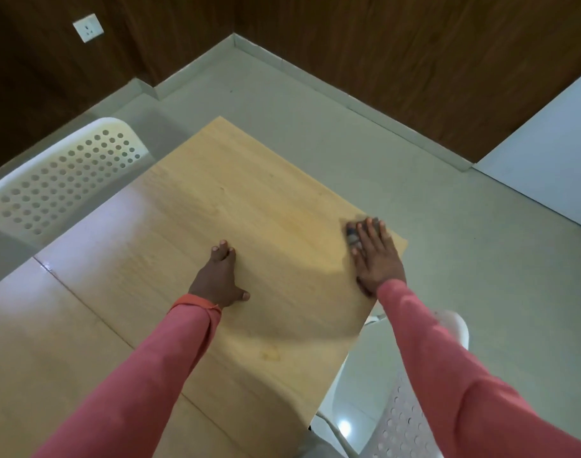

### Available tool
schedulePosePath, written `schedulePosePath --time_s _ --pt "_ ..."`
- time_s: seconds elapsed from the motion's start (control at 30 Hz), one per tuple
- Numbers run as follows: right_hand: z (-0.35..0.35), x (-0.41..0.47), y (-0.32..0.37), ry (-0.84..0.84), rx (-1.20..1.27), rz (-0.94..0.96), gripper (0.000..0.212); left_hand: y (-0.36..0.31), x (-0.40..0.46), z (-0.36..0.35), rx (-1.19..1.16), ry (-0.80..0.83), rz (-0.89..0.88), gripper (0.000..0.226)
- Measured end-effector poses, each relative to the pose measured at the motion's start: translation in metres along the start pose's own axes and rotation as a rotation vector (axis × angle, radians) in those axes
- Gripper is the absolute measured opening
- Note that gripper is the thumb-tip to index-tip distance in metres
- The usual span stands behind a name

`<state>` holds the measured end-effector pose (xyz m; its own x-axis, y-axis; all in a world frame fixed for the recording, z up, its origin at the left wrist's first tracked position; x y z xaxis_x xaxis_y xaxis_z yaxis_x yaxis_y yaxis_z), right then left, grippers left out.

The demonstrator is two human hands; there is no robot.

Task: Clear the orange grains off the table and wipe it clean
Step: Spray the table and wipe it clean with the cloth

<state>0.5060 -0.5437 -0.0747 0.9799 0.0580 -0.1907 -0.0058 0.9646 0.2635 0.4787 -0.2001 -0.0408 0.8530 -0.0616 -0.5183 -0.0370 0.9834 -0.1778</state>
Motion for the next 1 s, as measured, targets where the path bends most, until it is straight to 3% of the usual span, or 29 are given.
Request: schedulePosePath --time_s 0.07,0.13,0.2,0.3,0.4,0.53,0.63,0.7,0.8,0.87,0.93,1.0 --pt "0.008 0.044 0.011 0.003 -0.026 -0.072 0.064 0.0 0.001 -0.001 0.004 0.005 -0.001 0.113" --pt "0.007 0.07 0.048 0.001 -0.033 -0.019 0.064 0.001 0.002 -0.002 0.017 0.006 -0.013 0.113" --pt "-0.004 0.064 0.103 0.052 -0.01 0.129 0.063 0.002 0.002 -0.002 0.016 0.002 -0.019 0.113" --pt "-0.031 -0.016 0.159 0.146 -0.045 0.42 0.06 0.002 0.0 -0.002 -0.003 -0.004 -0.017 0.112" --pt "-0.044 -0.079 0.113 0.119 -0.011 0.487 0.06 0.003 -0.001 -0.002 -0.01 -0.013 -0.016 0.112" --pt "-0.015 -0.04 0.01 0.005 -0.025 0.065 0.066 0.005 0.0 -0.004 -0.015 -0.019 -0.019 0.114" --pt "0.008 0.026 0.006 -0.018 -0.006 -0.153 0.065 0.006 0.002 -0.003 -0.017 -0.019 -0.021 0.114" --pt "0.007 0.048 0.04 -0.004 0.011 -0.069 0.062 0.007 0.003 -0.003 -0.018 -0.018 -0.025 0.114" --pt "-0.014 0.009 0.096 0.095 -0.059 0.357 0.059 0.007 0.0 -0.004 -0.026 -0.021 -0.027 0.113" --pt "-0.028 -0.042 0.092 0.131 -0.093 0.598 0.059 0.007 0.0 -0.004 -0.034 -0.024 -0.032 0.113" --pt "-0.026 -0.062 0.057 0.142 -0.048 0.571 0.06 0.007 0.0 -0.004 -0.037 -0.029 -0.033 0.114" --pt "-0.012 -0.052 0.021 0.105 -0.017 0.355 0.062 0.006 -0.001 -0.003 -0.042 -0.023 -0.037 0.115"
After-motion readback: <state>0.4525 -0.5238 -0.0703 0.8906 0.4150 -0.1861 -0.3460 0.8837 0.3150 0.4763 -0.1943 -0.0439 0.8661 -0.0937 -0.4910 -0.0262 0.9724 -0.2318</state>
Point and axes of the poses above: each hand's wrist, its own x-axis towards the middle knuckle, its own z-axis out of the back of the hand, y = z × x, the point moved 2 cm from there along x, towards the middle knuckle, and after that the axes turned 9 degrees about x, right-handed, at the moved point
